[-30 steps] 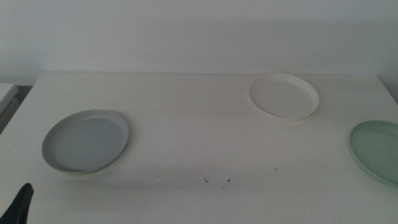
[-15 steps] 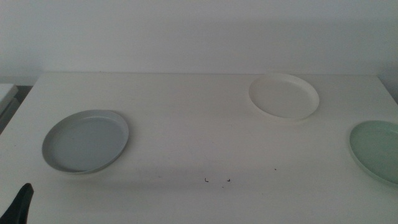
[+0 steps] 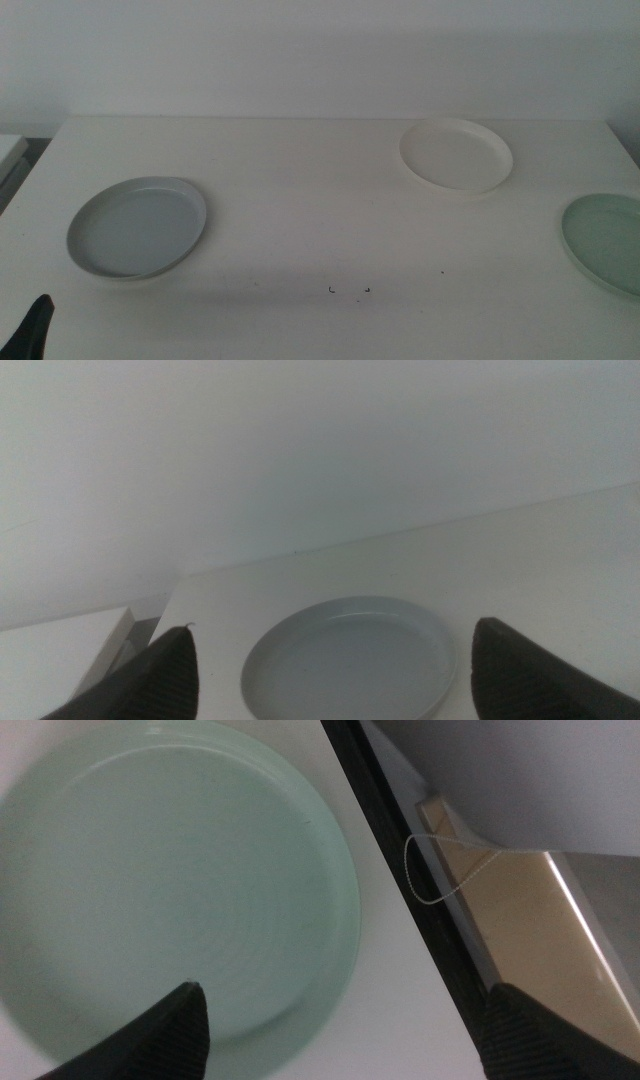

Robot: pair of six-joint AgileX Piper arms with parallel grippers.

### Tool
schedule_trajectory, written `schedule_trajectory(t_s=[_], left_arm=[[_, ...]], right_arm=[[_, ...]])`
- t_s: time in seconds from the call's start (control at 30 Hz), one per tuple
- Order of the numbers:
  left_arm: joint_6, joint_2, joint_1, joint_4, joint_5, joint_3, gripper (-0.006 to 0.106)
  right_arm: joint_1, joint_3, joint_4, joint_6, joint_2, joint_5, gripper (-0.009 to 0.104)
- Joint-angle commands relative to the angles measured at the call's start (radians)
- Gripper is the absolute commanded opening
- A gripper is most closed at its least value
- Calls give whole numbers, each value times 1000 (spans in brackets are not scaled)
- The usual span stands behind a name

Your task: Stack the three bowls on top of each other.

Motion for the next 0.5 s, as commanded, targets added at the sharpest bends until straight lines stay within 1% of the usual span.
schedule_trajectory(t_s=[0.0, 0.27, 0.47], left_arm=[[-4, -4, -1, -2, -14, 1, 94], [-4, -4, -1, -2, -14, 1, 94], [-4, -4, -1, -2, -14, 1, 94]], right_arm=[[-11, -11, 3, -7, 55, -41, 93], [-15, -11, -4, 9, 203, -134, 93], [-15, -11, -25, 11, 262, -142, 93]])
